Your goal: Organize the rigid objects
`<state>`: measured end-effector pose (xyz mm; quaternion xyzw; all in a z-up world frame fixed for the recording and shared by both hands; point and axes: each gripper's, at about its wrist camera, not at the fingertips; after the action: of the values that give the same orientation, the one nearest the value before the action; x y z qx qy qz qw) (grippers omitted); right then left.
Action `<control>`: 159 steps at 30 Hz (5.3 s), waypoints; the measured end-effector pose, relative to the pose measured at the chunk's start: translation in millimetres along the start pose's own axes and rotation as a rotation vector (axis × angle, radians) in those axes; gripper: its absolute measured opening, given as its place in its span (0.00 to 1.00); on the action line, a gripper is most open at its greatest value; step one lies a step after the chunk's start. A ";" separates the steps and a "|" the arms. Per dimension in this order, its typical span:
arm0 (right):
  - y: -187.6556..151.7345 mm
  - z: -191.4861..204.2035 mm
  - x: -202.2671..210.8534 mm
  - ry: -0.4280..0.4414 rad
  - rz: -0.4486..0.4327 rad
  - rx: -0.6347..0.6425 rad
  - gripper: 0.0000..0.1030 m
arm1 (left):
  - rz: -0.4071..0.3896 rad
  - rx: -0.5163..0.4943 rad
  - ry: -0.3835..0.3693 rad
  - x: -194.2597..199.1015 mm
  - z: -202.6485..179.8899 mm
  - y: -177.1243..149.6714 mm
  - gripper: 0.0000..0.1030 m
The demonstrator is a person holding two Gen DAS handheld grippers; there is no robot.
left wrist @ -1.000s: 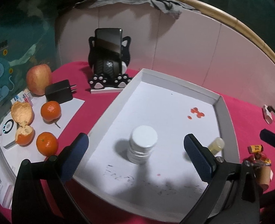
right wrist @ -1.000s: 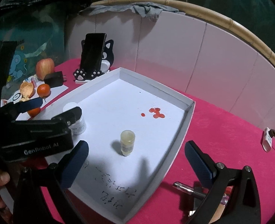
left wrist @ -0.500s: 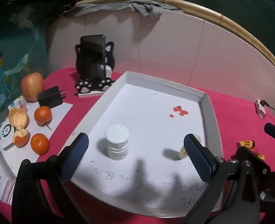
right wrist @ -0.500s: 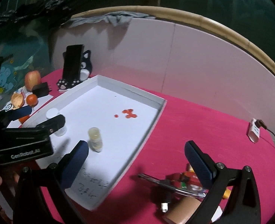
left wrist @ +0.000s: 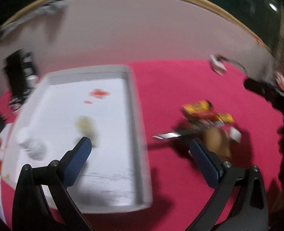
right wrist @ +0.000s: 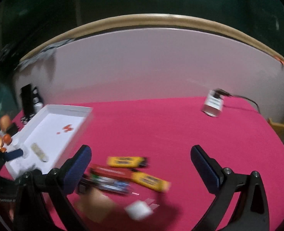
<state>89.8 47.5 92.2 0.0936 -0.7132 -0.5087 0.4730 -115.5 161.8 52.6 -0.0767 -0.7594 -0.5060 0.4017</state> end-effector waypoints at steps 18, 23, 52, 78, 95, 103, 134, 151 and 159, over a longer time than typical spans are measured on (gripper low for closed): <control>-58.4 -24.2 -6.2 0.132 0.074 0.084 1.00 | 0.147 -0.226 -0.084 -68.9 -95.2 -8.7 0.83; -65.2 -18.6 -11.6 0.176 0.118 0.152 0.87 | 0.182 -0.179 -0.136 -81.8 -88.1 -10.6 0.51; -59.3 -3.0 -8.7 0.266 0.158 0.150 0.46 | 0.014 -0.082 -0.205 -26.2 -63.2 -11.2 0.49; -21.7 38.0 28.3 0.342 0.046 0.165 0.46 | -0.183 0.008 -0.145 43.5 -20.5 5.5 0.49; -10.2 119.1 28.7 0.461 0.061 0.290 0.46 | -0.276 0.242 0.000 78.9 80.3 -5.5 0.49; -18.3 177.1 18.4 0.546 0.125 0.388 0.46 | -0.280 0.329 0.108 82.9 137.0 -10.0 0.49; -33.1 240.0 -16.5 0.407 0.112 0.463 0.93 | -0.230 0.295 0.123 33.1 142.0 7.1 0.82; -36.4 206.0 1.9 0.328 0.045 0.403 1.00 | -0.361 0.277 0.156 71.9 113.7 0.8 1.00; -40.1 151.5 2.5 0.238 0.038 0.304 1.00 | -0.385 0.244 0.044 76.3 80.2 -6.4 1.00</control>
<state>-42.2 123.9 55.7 0.2100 -0.7226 -0.3712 0.5440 -212.3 203.3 87.4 0.1297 -0.8066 -0.4793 0.3208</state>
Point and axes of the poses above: each gripper's, at about its wrist camera, not at the fingertips, and x roughly against the way its jaws point, z to its left, y to its top, and after that the axes turned 9 degrees about -y, right-handed
